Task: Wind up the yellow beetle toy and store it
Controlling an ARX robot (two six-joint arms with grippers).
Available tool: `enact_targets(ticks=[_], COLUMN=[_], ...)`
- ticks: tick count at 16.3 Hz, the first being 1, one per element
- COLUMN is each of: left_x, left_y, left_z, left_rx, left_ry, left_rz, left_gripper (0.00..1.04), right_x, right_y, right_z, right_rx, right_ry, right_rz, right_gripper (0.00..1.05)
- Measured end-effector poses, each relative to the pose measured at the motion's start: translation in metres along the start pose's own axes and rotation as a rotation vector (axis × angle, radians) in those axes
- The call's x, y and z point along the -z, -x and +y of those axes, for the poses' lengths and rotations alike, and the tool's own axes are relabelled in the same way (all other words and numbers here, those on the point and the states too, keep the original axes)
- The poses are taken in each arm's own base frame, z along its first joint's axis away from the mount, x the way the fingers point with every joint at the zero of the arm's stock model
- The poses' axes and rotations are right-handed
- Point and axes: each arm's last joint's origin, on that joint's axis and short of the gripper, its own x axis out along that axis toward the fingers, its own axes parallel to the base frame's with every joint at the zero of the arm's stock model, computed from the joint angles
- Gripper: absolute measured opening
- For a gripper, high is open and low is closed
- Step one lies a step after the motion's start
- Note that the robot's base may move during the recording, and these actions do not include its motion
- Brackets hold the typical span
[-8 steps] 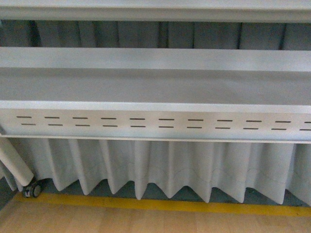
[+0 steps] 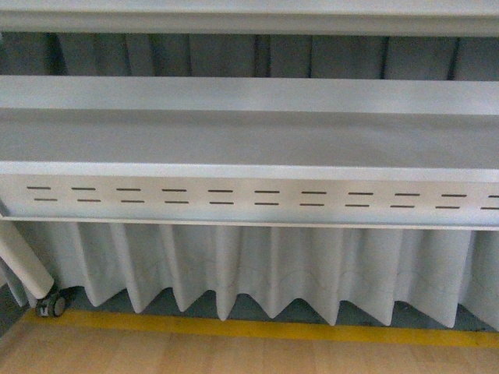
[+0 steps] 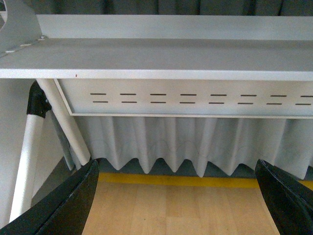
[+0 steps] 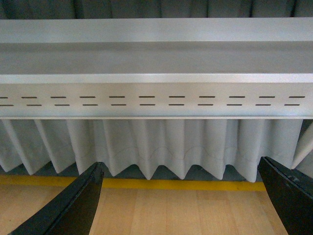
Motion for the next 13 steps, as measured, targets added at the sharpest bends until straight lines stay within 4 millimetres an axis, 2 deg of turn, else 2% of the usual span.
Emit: enact_targets(ticks=[13], left_x=[-0.0001], left_y=[0.0], left_z=[0.0001], left_rx=[-0.002], left_ry=[0.001], left_rz=[-0.002], left_gripper=[0.98], right_x=[0.0001], right_y=[0.0], right_z=[0.0], right_rx=[0.0], right_ry=[0.0], right_rz=[0.001], right_gripper=[0.98])
